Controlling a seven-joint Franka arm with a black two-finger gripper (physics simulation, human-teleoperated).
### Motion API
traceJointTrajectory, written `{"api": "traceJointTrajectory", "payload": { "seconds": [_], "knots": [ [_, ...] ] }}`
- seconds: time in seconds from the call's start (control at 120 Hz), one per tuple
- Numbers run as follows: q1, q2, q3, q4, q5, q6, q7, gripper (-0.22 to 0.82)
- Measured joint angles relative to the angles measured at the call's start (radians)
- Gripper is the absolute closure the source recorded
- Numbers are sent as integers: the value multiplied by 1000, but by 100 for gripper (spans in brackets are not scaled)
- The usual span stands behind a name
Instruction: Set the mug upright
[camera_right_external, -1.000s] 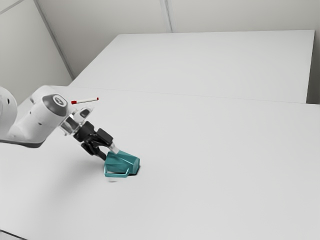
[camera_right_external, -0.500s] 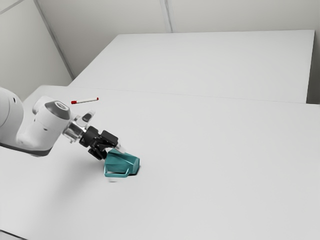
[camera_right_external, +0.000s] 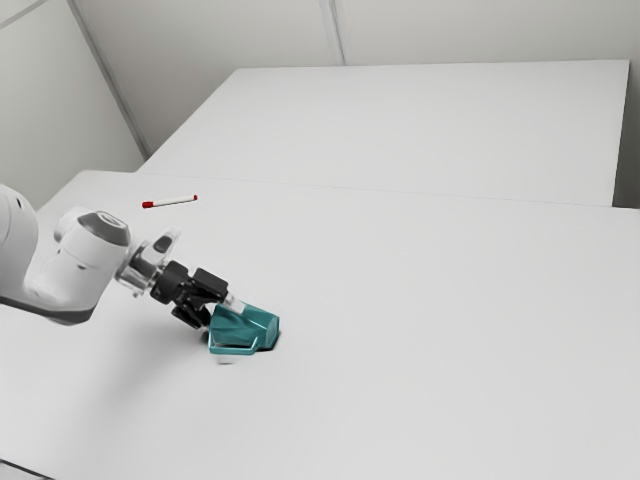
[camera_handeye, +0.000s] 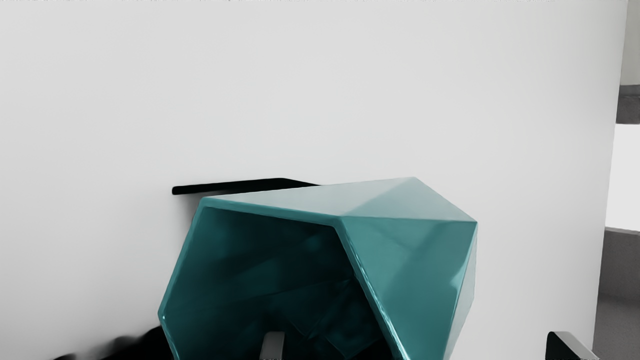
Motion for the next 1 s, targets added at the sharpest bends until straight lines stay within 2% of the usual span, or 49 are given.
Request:
{"api": "traceJointTrajectory", "payload": {
  "seconds": [0.733, 1.0],
  "knots": [
    [7, 1, 23, -22, -88, -57, 83, 41],
    [7, 1, 23, -23, -98, -59, 100, 60]
  ]
}}
